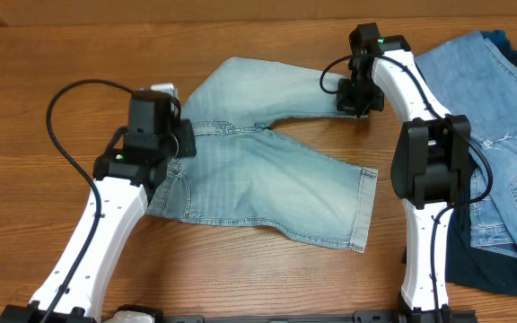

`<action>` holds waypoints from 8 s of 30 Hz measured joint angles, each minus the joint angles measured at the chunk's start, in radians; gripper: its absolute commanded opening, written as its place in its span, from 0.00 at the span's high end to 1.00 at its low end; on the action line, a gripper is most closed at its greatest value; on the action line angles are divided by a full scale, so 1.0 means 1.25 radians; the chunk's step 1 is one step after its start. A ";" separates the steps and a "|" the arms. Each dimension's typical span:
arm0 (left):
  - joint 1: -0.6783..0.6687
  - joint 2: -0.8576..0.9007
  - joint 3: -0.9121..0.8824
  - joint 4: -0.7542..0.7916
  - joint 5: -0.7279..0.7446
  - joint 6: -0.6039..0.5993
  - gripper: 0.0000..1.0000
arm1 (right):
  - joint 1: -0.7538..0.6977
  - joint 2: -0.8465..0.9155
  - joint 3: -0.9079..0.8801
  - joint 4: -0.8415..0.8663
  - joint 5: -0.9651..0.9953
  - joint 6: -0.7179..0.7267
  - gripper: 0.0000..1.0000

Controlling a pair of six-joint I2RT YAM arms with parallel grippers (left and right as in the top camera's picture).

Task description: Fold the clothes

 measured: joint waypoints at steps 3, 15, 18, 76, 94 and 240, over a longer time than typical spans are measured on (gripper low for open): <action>0.067 0.061 0.009 0.138 0.116 0.021 0.96 | -0.002 -0.001 -0.002 0.001 -0.006 0.000 0.96; 0.304 0.417 0.119 0.179 0.520 0.024 0.00 | -0.005 -0.002 -0.004 0.002 -0.013 0.000 0.96; 0.311 0.441 0.123 0.189 0.541 0.024 0.00 | -0.005 -0.002 -0.004 0.002 -0.013 0.000 0.96; 0.229 0.671 0.610 -0.266 0.579 0.256 0.00 | -0.005 -0.003 -0.006 0.001 -0.017 -0.013 0.96; 0.216 0.732 0.506 -0.153 0.759 0.312 0.00 | -0.005 -0.003 -0.006 0.002 -0.017 -0.016 0.96; 0.204 0.687 0.501 -0.090 0.465 0.273 0.44 | -0.025 -0.338 -0.034 -0.050 0.001 0.026 0.96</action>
